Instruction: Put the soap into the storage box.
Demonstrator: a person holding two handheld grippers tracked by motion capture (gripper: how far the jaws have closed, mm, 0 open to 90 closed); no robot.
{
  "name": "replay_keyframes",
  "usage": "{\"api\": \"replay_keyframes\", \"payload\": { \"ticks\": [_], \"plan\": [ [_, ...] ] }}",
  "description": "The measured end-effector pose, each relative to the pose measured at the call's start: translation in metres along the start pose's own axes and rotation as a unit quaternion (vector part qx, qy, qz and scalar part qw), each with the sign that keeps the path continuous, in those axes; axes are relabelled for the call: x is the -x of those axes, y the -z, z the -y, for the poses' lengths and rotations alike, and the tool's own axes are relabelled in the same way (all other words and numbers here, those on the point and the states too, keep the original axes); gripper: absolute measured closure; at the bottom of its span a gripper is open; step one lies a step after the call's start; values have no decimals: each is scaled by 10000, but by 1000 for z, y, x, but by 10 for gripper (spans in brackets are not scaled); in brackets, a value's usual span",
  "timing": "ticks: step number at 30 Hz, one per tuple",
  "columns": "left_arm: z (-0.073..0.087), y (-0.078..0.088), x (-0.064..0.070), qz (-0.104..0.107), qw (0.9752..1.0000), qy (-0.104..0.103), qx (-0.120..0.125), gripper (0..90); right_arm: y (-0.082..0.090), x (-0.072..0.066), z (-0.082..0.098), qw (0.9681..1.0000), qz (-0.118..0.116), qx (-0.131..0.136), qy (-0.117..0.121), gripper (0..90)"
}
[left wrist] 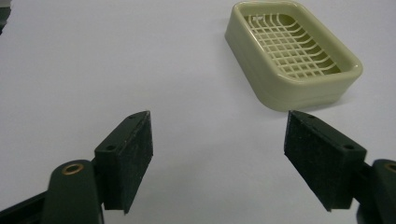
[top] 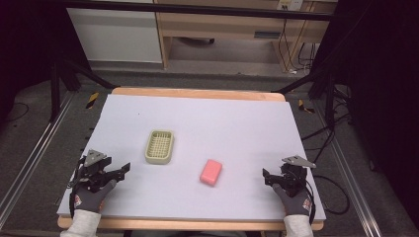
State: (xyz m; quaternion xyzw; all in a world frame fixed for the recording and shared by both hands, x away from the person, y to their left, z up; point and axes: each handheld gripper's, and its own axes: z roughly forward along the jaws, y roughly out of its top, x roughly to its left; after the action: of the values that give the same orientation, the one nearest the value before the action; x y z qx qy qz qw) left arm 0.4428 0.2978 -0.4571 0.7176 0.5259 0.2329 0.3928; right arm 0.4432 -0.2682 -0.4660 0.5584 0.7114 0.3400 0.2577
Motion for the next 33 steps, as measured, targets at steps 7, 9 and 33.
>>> {"api": "replay_keyframes", "payload": {
  "ticks": [7,9,33],
  "plan": [
    [-1,0,8,8,10000,-61,-42,275,0,-2,0,10000,-1,48,57,81],
    [-2,0,11,6,10000,-4,-24,288,0,-2,1,10000,-14,46,48,88],
    [-10,-2,39,158,9995,-274,10,293,1,-4,1,9998,69,137,152,98]
  ]
}}
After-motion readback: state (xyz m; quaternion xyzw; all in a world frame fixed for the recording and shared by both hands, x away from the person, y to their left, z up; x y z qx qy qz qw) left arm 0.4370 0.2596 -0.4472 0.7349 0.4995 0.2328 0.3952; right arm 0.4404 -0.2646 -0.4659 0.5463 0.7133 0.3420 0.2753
